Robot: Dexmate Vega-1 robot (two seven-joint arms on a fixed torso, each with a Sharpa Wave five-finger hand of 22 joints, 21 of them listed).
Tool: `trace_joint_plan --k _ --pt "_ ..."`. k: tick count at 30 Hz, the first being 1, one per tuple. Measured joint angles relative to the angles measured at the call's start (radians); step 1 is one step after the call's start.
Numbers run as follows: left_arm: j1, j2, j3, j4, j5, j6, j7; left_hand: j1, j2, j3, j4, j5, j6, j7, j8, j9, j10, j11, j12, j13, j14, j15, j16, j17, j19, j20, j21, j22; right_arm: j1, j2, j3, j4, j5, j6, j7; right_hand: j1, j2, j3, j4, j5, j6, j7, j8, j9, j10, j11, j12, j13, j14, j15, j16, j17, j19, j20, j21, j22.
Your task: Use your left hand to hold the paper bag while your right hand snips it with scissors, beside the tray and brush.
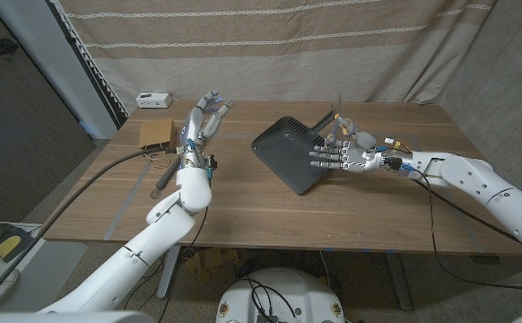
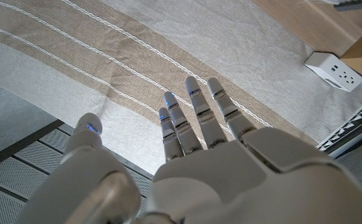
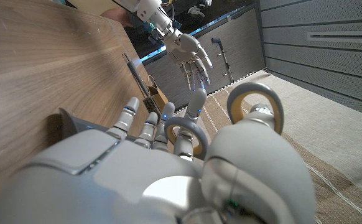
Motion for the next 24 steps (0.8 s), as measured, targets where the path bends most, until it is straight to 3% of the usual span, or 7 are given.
trace_joint_plan --k 24 --pt "0.041 0.059 -0.044 -0.03 0.107 0.082 0.065 0.005 -0.005 0.0 0.0 0.0 0.0 0.0 0.0 0.0 -0.036 0.011 -0.03 -0.009 -0.064 0.008 -0.037 -0.005 0.0 0.0 -0.011 0.0 0.005 -0.005 0.002 -0.003 -0.006 0.01 -0.008 -0.005 -0.002 0.0 0.0 0.0 -0.006 0.006 0.0 -0.002 -0.002 0.002 0.004 0.009 0.005 0.005 0.0 -0.005 0.006 -0.006 -0.016 0.0"
